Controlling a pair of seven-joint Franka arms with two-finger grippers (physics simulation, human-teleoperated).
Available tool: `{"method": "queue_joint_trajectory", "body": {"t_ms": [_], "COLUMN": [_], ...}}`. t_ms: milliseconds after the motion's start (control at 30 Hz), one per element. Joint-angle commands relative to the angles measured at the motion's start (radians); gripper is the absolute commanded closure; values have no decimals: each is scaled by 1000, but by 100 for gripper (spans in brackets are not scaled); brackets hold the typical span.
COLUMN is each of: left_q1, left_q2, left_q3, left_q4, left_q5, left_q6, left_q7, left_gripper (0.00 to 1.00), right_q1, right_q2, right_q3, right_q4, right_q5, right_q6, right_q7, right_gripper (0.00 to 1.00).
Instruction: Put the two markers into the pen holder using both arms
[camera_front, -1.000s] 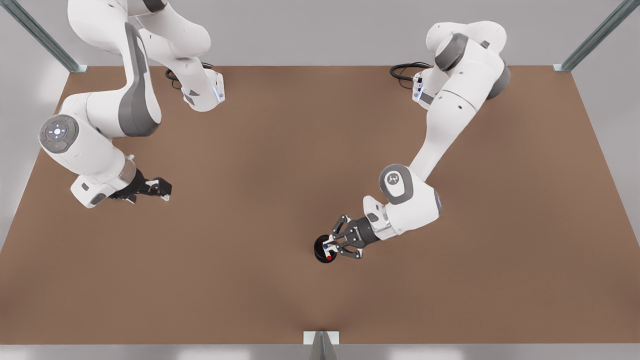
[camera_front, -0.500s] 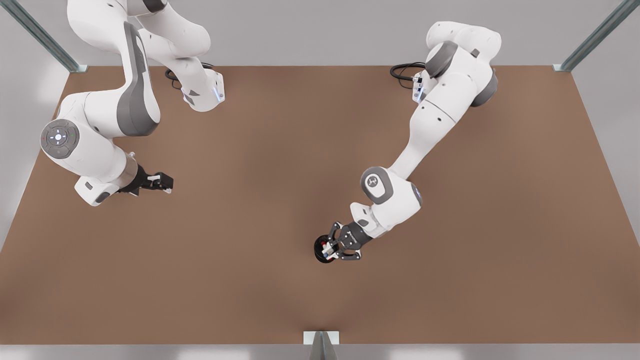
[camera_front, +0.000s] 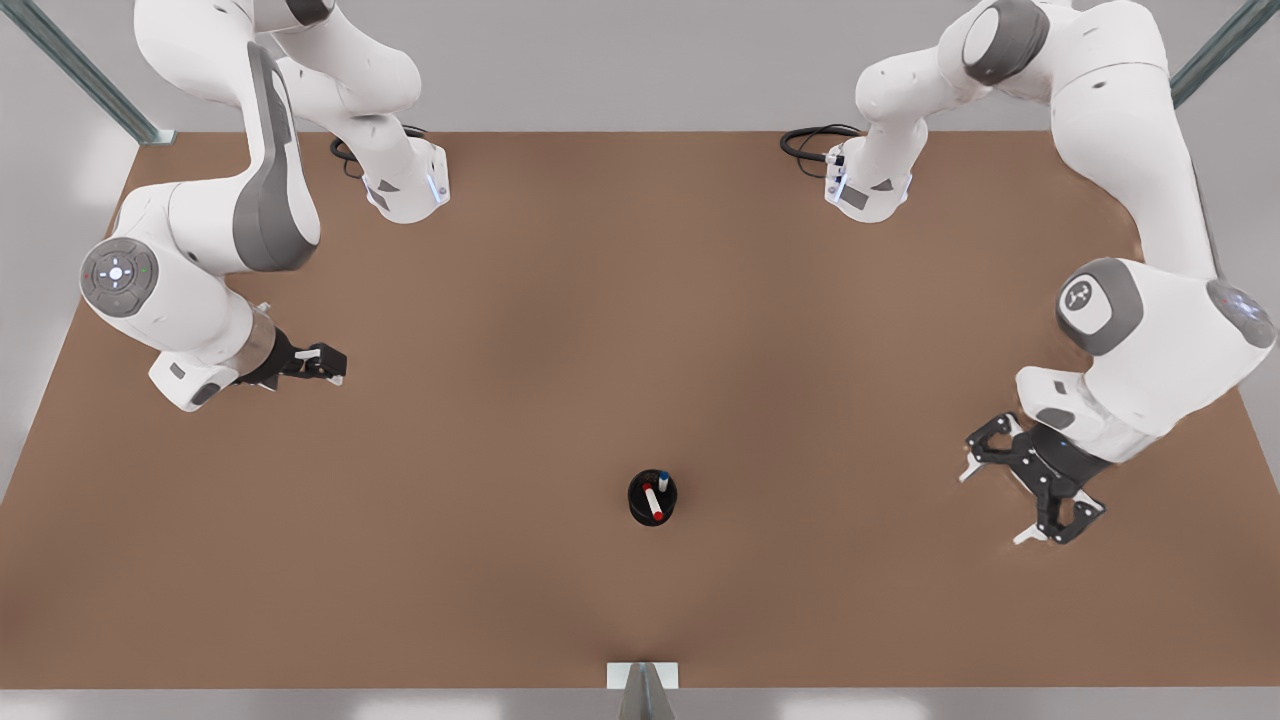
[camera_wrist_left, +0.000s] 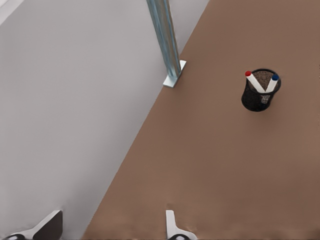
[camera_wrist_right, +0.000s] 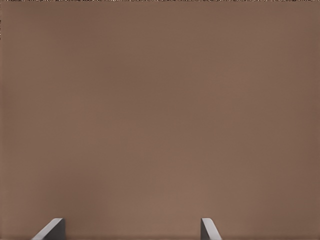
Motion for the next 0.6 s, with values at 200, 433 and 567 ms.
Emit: {"method": "queue_joint_trajectory", "body": {"t_ms": [200, 433, 567], "left_q1": [-278, -299, -301], "left_q2": [-197, -174, -168], "left_q3": [389, 387, 387], "left_q4": [-46, -33, -33], "left_q5": [12, 29, 30], "left_q6": [-503, -480, -476], "left_q7": [-1164, -1236, -1253], "left_gripper": [0, 0, 0], "right_q1": [3, 2, 2], "right_q2": [6, 7, 7], "right_q3": [2, 2, 2], "right_q4": [37, 36, 36], "right_q5": [-1, 1, 1], "right_q6": [-2, -2, -2], "right_q7": [11, 8, 8], "right_gripper": [0, 0, 0]}}
